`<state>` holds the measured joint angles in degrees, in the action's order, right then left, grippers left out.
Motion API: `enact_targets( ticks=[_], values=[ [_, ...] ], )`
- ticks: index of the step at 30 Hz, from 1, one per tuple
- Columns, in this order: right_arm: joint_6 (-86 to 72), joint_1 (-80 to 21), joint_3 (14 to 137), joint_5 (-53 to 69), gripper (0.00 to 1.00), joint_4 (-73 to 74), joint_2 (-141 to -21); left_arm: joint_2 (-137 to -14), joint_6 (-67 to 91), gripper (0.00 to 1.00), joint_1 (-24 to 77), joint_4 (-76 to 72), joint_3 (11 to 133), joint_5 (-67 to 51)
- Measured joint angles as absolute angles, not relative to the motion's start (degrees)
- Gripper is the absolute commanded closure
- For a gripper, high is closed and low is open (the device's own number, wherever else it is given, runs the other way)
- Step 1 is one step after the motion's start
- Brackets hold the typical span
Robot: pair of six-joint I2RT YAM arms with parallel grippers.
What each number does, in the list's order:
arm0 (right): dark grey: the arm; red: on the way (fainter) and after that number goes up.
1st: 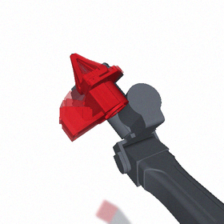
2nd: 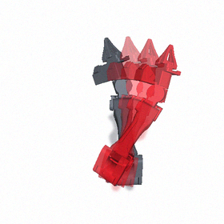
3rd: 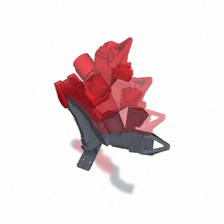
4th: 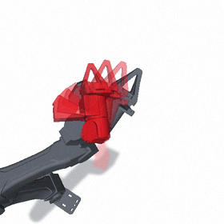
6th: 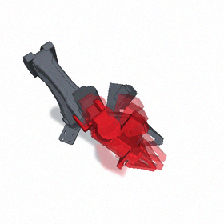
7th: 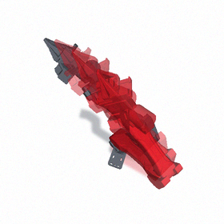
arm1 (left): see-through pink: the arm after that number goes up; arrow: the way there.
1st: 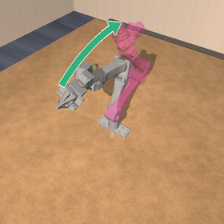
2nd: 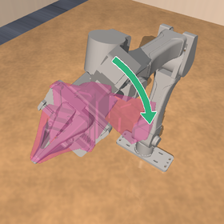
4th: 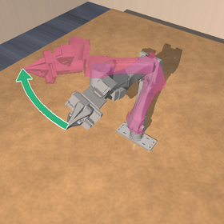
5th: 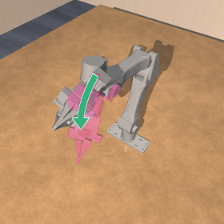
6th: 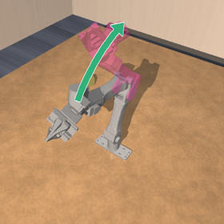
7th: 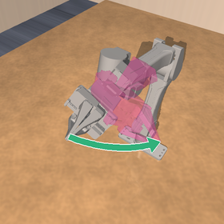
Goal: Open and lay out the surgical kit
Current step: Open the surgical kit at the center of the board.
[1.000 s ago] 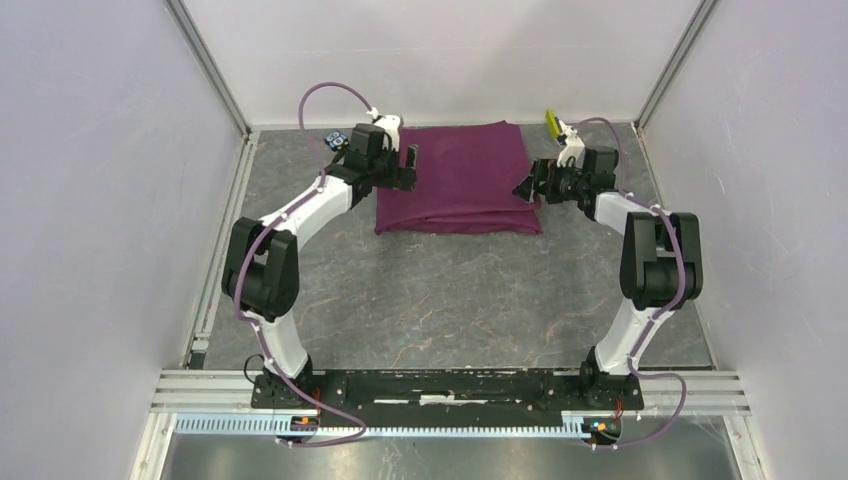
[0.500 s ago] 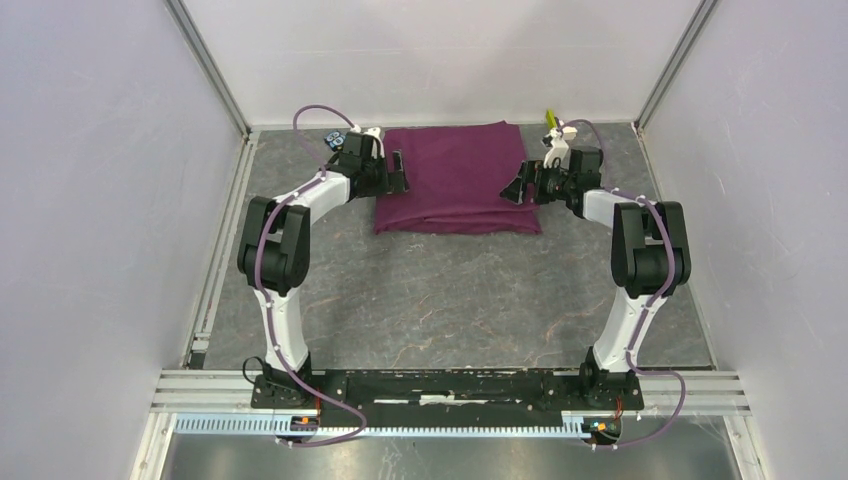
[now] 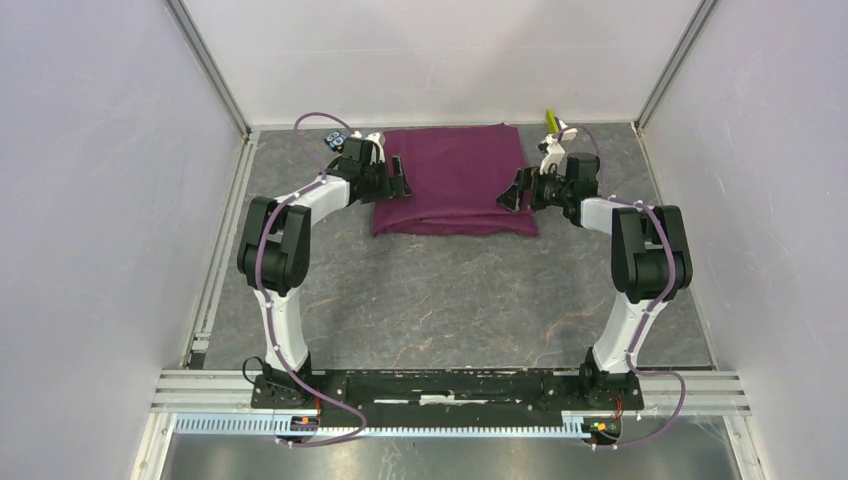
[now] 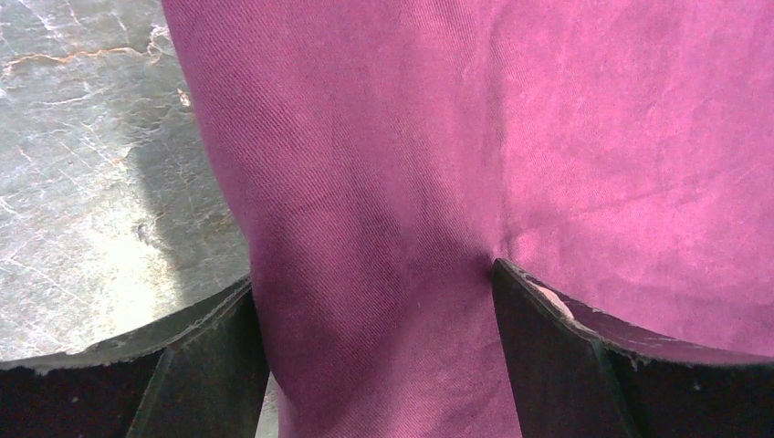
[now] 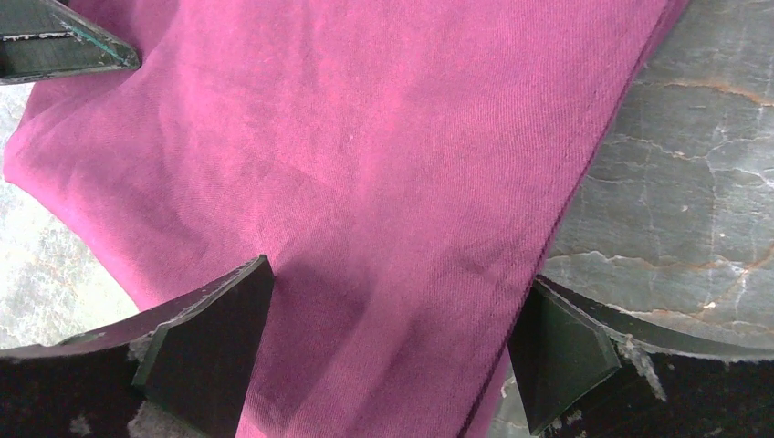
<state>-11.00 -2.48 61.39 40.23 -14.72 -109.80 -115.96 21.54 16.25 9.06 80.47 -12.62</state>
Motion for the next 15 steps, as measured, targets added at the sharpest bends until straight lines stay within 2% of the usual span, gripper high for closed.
enact_targets(
  ticks=[15],
  values=[
    [-9.8, -3.0, 58.9, 39.0, 0.03, -13.9, -106.9, -114.4, 21.6, 0.13, 17.8, 8.4, 77.9, -9.9]
  ],
)
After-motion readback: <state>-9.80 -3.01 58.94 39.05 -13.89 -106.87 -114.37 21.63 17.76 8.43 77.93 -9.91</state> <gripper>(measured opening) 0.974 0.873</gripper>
